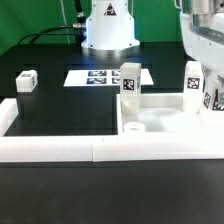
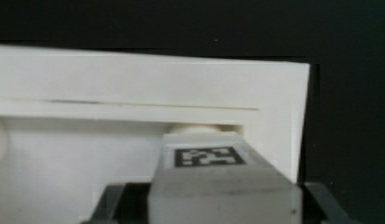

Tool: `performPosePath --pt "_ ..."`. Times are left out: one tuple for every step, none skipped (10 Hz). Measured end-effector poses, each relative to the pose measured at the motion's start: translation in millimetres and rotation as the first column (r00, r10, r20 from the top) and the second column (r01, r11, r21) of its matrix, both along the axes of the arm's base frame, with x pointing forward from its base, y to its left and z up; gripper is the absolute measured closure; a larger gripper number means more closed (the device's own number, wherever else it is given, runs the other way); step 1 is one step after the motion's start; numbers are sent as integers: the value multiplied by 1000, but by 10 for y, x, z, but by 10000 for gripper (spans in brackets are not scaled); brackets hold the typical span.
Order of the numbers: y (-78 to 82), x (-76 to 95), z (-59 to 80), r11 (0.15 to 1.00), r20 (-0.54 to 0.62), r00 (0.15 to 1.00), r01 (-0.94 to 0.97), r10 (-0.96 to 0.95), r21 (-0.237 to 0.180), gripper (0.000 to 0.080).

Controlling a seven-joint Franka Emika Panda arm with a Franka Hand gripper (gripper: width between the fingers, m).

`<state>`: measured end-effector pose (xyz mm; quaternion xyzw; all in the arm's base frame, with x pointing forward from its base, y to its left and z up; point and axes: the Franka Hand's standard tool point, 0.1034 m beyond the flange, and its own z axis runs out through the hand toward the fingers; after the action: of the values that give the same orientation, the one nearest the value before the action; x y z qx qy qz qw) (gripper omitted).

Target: Assemble square table

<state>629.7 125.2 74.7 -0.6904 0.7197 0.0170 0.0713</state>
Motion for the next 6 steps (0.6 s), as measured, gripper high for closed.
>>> performPosePath --pt "-2 -4 -6 1000 2 1000 -23 23 -2 502" --pt "-6 -8 -6 994 10 994 -111 111 -13 502" --pt "-11 -51 -1 927 7 928 -373 374 -49 288" --pt "25 -58 2 818 1 822 -567 570 -97 179" --pt "49 -41 -3 673 15 678 -727 735 -139 159" --pt "37 -40 -9 626 14 631 -766 776 -146 159"
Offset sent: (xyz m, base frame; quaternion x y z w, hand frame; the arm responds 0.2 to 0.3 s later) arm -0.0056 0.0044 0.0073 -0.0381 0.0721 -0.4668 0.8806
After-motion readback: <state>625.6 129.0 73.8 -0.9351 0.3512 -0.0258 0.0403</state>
